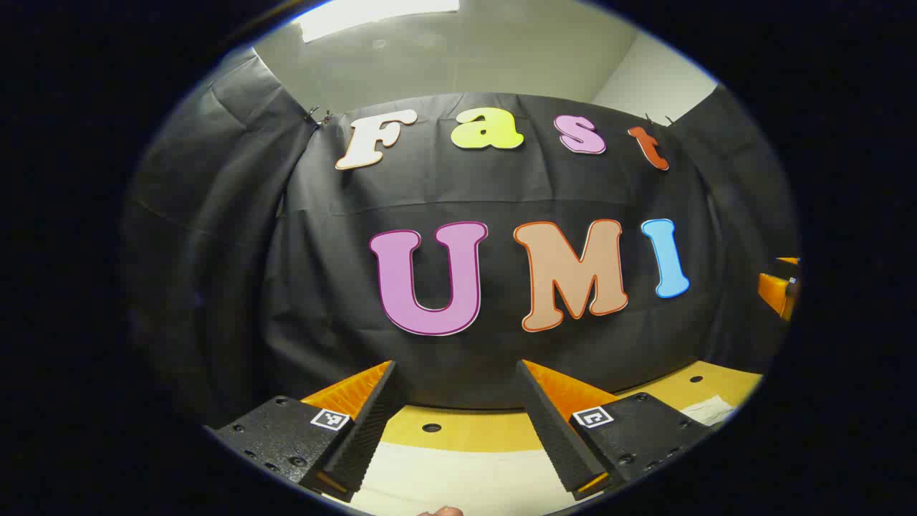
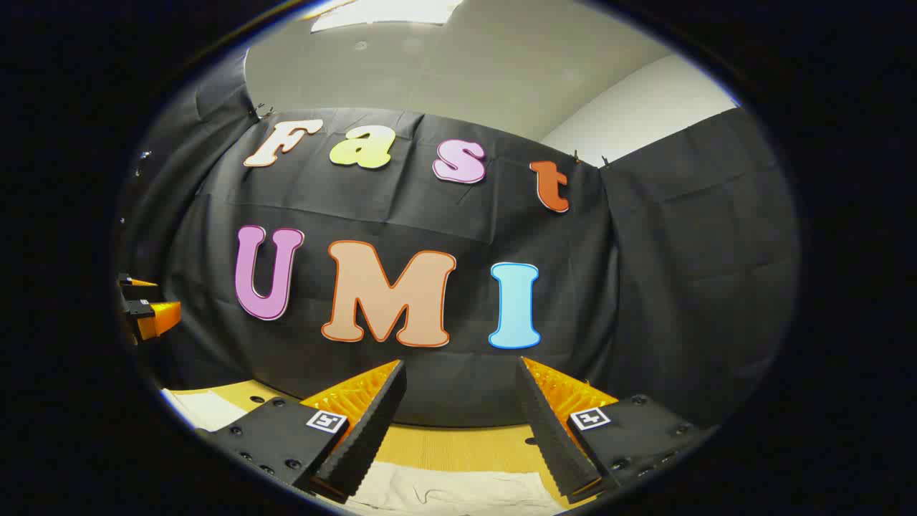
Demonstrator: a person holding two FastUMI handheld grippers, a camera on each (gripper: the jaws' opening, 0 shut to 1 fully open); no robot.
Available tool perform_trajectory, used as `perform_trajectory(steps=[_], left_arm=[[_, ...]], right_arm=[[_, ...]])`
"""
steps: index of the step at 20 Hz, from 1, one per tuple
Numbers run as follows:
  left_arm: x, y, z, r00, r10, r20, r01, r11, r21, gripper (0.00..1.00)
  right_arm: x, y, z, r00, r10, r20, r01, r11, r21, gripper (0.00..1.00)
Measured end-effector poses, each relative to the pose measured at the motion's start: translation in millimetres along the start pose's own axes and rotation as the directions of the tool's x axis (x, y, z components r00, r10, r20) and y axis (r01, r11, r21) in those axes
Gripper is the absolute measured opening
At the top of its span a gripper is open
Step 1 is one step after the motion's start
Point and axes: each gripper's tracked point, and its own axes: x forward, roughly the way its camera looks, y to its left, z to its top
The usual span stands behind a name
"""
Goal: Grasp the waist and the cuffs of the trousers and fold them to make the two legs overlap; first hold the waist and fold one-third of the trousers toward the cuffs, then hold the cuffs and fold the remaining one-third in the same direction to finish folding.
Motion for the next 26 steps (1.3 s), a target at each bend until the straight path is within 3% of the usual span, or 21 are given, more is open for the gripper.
perform_trajectory(steps=[12,20,26], left_arm=[[3,7,-10,0.999,0.035,-0.020,-0.035,0.999,0.004,0.96],[5,4,-12,0.999,0.037,-0.023,-0.037,0.999,0.012,0.96],[6,-1,-15,0.999,0.038,-0.032,-0.038,0.999,0.020,0.96]], right_arm=[[6,-18,-22,0.999,-0.009,-0.035,0.008,1.000,-0.017,0.97],[8,-21,-37,0.998,0.022,-0.057,-0.024,0.999,-0.039,0.97],[0,-40,-69,0.992,0.051,-0.113,-0.067,0.988,-0.139,0.97]])
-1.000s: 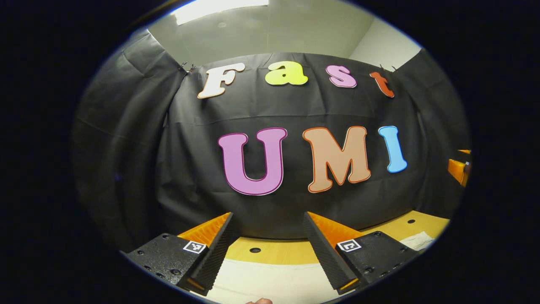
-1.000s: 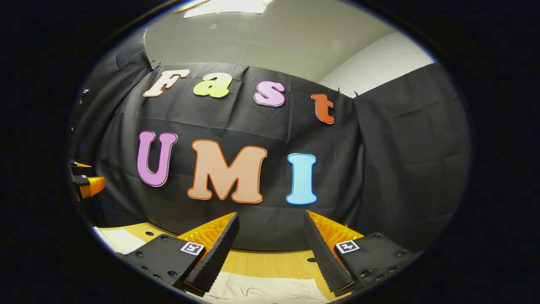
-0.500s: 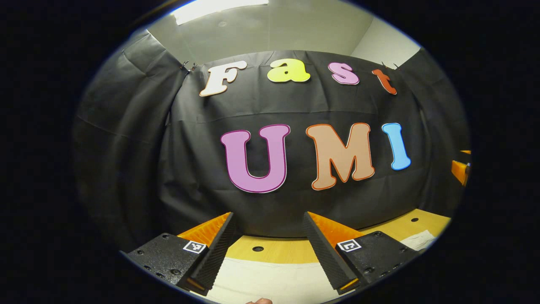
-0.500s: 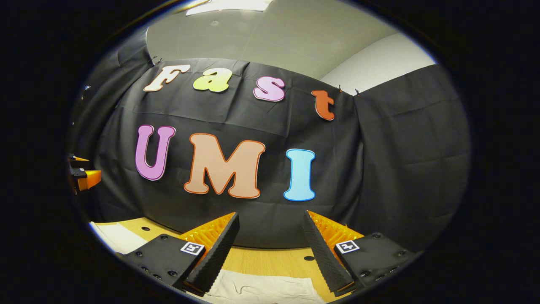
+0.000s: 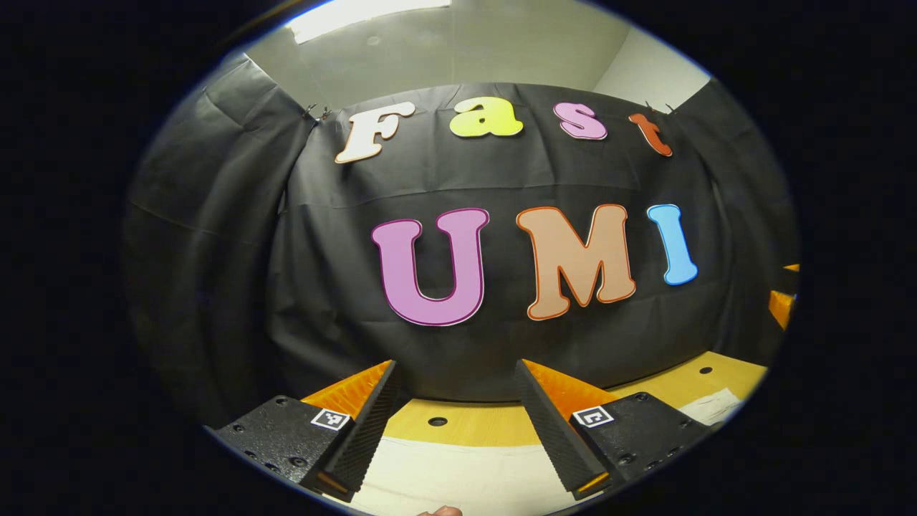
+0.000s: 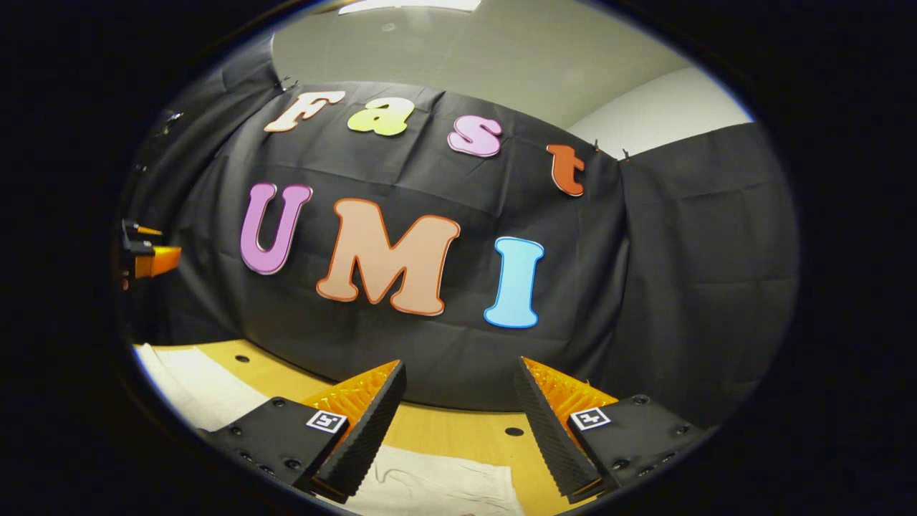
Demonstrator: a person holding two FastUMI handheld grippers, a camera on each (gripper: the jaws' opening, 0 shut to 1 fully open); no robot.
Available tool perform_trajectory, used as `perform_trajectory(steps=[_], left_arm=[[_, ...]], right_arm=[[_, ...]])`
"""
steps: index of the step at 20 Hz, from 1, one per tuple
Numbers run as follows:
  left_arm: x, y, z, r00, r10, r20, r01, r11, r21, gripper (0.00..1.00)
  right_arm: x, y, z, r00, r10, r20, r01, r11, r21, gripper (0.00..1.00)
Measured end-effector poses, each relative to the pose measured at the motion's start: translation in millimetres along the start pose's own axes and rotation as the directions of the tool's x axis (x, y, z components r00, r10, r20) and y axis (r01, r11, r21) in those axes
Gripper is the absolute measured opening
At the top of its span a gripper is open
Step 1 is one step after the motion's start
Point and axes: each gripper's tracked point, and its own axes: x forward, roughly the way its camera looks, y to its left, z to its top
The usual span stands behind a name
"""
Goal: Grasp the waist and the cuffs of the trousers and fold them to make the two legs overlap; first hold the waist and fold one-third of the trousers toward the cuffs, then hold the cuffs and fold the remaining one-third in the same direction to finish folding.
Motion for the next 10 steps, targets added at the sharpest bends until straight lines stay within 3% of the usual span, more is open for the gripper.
perform_trajectory(steps=[6,7,10], left_arm=[[0,-13,-3,1.000,-0.009,-0.010,0.009,1.000,-0.007,0.96],[0,-15,-3,1.000,-0.011,-0.009,0.011,1.000,-0.008,0.99],[-1,-22,-6,1.000,-0.016,-0.016,0.016,1.000,-0.003,0.96]], right_arm=[[-11,-31,-38,0.997,-0.010,-0.070,0.000,0.991,-0.132,0.97],[-14,-36,-45,0.997,-0.003,-0.082,-0.010,0.987,-0.160,0.97],[-25,-44,-64,0.992,0.030,-0.121,-0.059,0.967,-0.248,0.97]])
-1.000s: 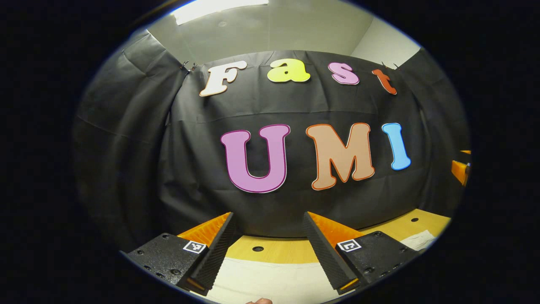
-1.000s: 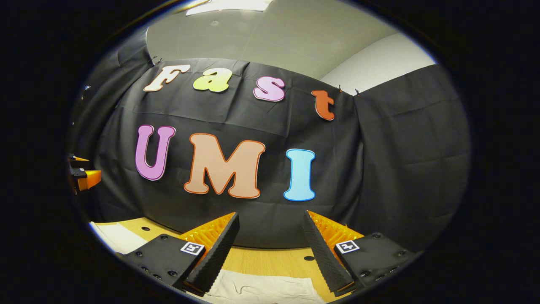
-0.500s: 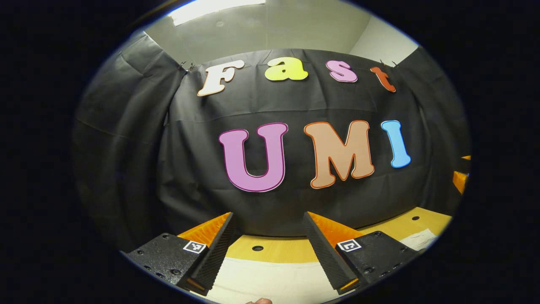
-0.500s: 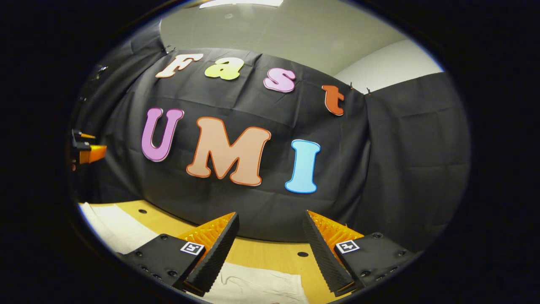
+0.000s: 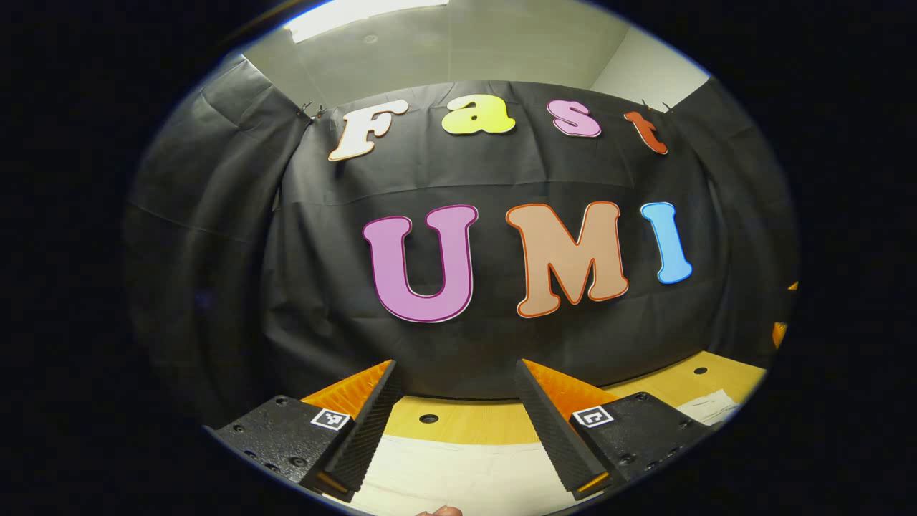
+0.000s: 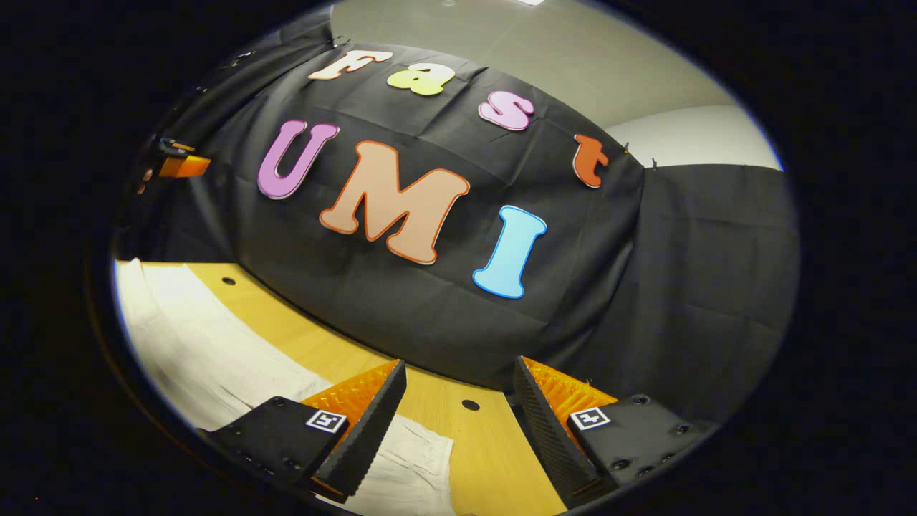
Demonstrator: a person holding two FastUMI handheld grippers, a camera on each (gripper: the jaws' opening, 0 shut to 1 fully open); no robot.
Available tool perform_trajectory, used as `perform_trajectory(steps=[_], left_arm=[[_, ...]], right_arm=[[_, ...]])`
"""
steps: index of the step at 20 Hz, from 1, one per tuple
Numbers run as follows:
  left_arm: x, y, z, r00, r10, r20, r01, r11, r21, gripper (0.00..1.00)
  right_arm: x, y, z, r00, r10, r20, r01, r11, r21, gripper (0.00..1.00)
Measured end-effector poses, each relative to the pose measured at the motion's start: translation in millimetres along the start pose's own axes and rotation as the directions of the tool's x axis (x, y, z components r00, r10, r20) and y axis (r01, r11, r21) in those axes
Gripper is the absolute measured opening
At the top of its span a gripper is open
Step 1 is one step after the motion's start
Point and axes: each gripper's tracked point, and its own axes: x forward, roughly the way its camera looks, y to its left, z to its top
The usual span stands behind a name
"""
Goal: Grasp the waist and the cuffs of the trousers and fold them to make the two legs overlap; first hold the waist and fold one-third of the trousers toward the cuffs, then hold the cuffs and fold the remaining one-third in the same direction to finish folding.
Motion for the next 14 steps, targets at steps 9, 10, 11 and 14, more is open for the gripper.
perform_trajectory(steps=[9,10,11,14], left_arm=[[-2,-13,-6,1.000,-0.002,-0.014,0.002,1.000,-0.001,0.96],[-2,-13,-5,1.000,-0.002,-0.013,0.002,1.000,0.003,0.96],[-3,-13,-6,1.000,-0.002,-0.014,0.002,1.000,0.005,0.96],[-4,-14,-7,1.000,0.000,-0.016,0.000,1.000,0.002,0.99]], right_arm=[[-38,28,-80,0.977,0.176,-0.118,-0.204,0.929,-0.308,0.97],[-43,32,-92,0.971,0.195,-0.138,-0.231,0.917,-0.326,0.97],[-48,36,-103,0.964,0.213,-0.158,-0.256,0.904,-0.342,0.97],[-61,45,-129,0.944,0.249,-0.216,-0.317,0.867,-0.384,0.97]])
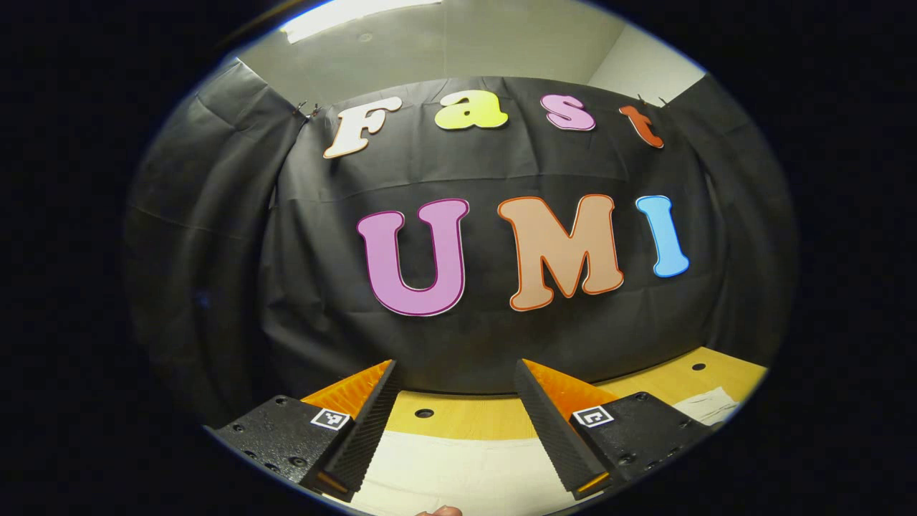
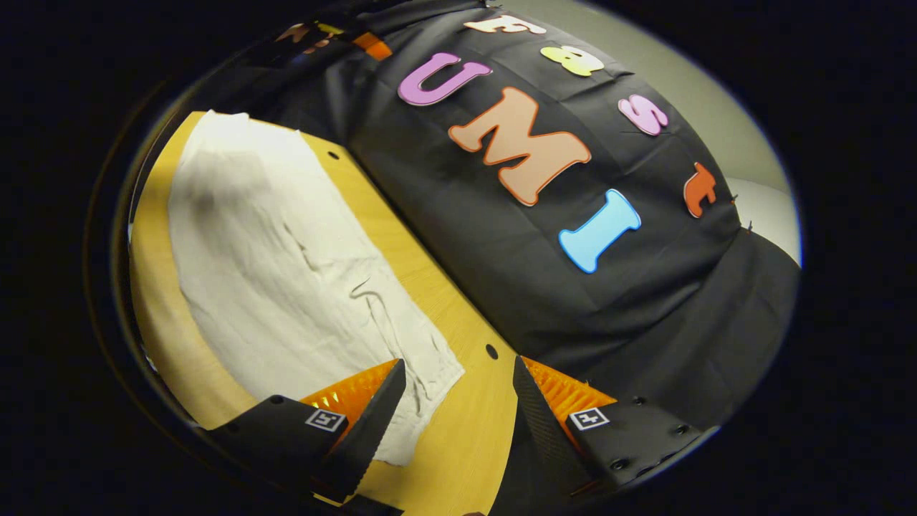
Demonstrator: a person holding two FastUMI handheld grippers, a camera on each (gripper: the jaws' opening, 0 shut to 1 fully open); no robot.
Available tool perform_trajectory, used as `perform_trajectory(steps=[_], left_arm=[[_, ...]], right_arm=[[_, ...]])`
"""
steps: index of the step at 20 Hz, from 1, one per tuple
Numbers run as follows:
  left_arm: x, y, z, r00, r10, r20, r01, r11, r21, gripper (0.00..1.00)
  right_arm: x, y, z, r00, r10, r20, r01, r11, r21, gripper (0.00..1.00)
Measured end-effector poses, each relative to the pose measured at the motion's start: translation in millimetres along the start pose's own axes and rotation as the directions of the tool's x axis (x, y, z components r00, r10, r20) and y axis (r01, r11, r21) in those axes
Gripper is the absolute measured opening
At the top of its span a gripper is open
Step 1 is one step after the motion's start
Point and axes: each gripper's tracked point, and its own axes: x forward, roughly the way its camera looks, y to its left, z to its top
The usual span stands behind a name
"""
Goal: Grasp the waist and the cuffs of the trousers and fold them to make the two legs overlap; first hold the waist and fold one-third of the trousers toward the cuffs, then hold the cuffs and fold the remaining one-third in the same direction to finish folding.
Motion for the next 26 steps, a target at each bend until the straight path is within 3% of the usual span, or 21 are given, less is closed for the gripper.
perform_trajectory(steps=[2,9,17,20,26], left_arm=[[0,0,-2,1.000,-0.001,-0.004,0.001,1.000,0.008,0.96],[-2,4,-7,1.000,0.002,-0.011,-0.002,1.000,0.017,0.99],[-5,14,-16,0.999,0.018,-0.029,-0.017,0.999,0.037,0.96],[-7,19,-17,0.999,0.027,-0.034,-0.026,0.998,0.052,0.94],[-8,28,-19,0.998,0.042,-0.037,-0.039,0.997,0.070,0.99]], right_arm=[[-2,17,-10,0.999,0.045,-0.022,-0.046,0.998,-0.035,0.99],[-10,65,-40,0.979,0.190,-0.076,-0.201,0.964,-0.171,0.97],[-19,115,-81,0.929,0.319,-0.185,-0.356,0.906,-0.227,0.98],[-15,116,-83,0.927,0.324,-0.188,-0.366,0.892,-0.264,0.96],[9,117,-77,0.935,0.306,-0.181,-0.351,0.876,-0.331,0.93]])
